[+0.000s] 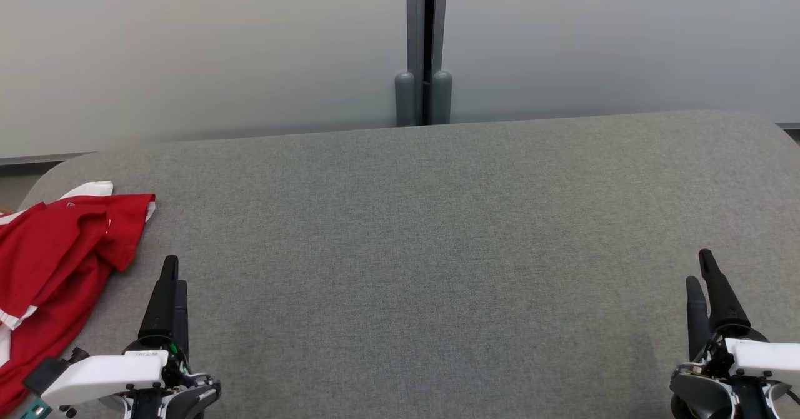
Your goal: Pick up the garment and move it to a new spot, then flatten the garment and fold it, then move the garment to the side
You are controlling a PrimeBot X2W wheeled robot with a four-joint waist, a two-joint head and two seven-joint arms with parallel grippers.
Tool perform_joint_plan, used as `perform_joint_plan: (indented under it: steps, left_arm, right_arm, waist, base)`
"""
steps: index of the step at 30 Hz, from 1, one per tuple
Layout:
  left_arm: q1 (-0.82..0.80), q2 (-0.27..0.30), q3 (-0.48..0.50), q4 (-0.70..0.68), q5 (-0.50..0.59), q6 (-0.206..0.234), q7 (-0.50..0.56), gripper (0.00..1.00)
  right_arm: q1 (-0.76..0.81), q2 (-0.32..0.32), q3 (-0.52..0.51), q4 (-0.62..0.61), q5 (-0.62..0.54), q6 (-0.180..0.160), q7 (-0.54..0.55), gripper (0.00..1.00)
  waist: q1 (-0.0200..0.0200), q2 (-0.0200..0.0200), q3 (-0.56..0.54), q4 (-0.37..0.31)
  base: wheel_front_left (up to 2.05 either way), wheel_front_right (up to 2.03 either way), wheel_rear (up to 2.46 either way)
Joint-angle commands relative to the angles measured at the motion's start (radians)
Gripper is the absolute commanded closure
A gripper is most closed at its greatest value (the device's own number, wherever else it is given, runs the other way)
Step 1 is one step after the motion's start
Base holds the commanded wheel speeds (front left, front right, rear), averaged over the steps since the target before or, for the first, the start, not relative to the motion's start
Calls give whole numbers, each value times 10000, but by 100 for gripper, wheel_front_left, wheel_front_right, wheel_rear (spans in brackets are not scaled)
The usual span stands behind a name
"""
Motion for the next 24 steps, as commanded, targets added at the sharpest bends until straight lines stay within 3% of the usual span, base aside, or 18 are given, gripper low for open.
perform_joint_plan:
  steps: [1,24]
  left_arm:
    - [-288,110,-21,-207,87,-24,-31,0]
    - [-67,178,-547,-1157,5060,68,-969,0]
  right_arm:
    - [-154,-130,30,-222,-116,3,-55,0]
    - [38,-750,551,-1133,-4620,3,-833,0]
  waist:
    - [0,-1,0,0]
    - [0,-1,-163,-35]
  base:
    - [0,0,0]
    - [0,0,0]
